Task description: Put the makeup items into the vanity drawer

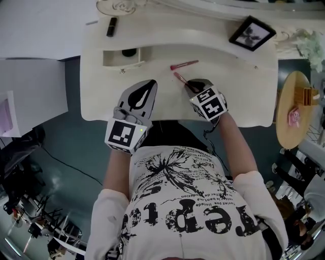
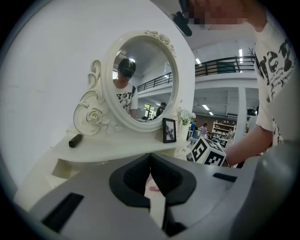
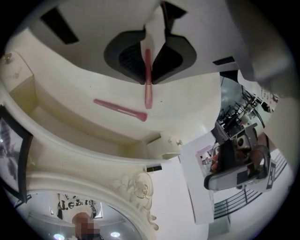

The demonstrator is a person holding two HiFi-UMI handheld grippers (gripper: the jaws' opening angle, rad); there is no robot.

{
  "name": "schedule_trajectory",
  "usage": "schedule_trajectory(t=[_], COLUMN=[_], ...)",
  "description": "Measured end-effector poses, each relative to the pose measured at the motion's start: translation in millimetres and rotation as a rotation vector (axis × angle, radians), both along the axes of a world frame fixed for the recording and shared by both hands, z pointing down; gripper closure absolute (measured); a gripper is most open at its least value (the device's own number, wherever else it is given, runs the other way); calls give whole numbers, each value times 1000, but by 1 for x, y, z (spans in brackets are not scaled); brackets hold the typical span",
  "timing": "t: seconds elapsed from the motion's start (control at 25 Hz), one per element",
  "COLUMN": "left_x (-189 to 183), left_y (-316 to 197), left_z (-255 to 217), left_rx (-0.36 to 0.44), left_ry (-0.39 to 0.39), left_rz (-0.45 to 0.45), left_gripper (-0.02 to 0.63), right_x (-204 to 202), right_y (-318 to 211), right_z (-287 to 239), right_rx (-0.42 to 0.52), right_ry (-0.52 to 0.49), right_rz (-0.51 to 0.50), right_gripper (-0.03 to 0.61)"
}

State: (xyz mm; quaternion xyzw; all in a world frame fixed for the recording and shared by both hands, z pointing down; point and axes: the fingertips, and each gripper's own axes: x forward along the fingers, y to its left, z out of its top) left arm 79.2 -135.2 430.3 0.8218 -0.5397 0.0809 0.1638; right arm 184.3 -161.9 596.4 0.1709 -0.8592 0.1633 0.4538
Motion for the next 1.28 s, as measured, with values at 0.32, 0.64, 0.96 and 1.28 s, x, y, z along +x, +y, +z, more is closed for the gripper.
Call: schedule_trajectory(t=[0.32, 0.64, 0.96, 1.28], left_x=[-4, -53, -133, -199], left_y=[-7, -5, 1, 11], left_z=[-19, -46, -61, -49], left_rx=[45, 93, 120, 94], left_ry=[-4, -22, -46, -41], left_rz=[15, -19, -94, -180], left_gripper=[600, 600, 600, 600], right_x=[-28, -93, -187, -254], right_y=[5, -17, -21, -18], right_z=[-39, -94, -108, -89], right_rx=[-12, 91, 128, 124], right_ry=[-92, -164, -167, -99], right_rz=[-69, -104, -206, -301], right_gripper=[517, 517, 517, 515])
